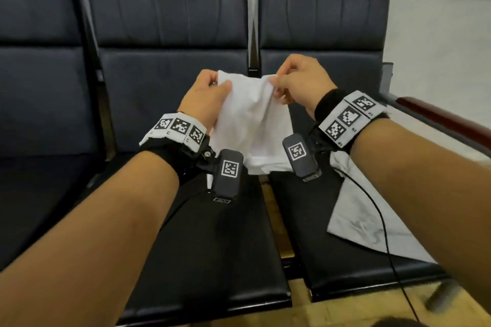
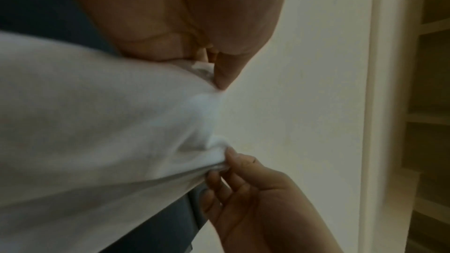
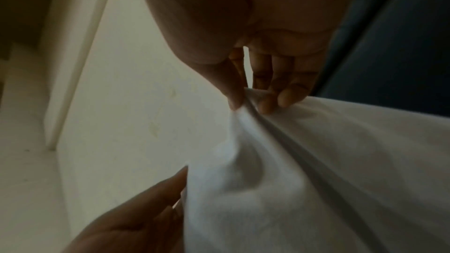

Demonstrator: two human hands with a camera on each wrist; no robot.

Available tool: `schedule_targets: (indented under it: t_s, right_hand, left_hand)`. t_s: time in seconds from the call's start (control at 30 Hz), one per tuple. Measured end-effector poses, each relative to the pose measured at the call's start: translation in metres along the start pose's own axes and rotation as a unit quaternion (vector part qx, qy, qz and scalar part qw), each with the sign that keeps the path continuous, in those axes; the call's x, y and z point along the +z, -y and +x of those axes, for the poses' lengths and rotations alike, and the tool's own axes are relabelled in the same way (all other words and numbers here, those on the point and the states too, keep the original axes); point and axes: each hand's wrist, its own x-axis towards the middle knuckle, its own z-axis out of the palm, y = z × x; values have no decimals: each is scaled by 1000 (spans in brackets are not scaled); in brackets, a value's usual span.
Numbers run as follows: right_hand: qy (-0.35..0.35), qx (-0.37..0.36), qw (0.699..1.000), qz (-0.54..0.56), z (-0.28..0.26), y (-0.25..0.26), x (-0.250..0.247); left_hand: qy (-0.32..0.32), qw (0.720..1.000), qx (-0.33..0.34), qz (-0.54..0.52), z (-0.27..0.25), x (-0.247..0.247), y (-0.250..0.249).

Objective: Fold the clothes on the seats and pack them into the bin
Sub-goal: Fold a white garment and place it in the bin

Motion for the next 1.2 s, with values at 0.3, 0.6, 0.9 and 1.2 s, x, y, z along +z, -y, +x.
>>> schedule_targets:
  t_s: [0.3, 0.6, 0.9, 1.2]
  right_hand:
    - [251, 72, 965, 24, -103, -22, 131]
    - [384, 59, 922, 15, -140, -48, 176]
    - [402, 84, 909, 74, -143, -41, 194]
    - [426, -37, 902, -60, -136, -38, 202]
  left_hand:
    - [3, 994, -68, 88, -99, -117, 70]
    - [103, 989, -91, 55, -138, -147, 108]
    - [159, 984, -80, 2, -149, -162, 111]
    - [125, 984, -83, 101, -155, -180, 121]
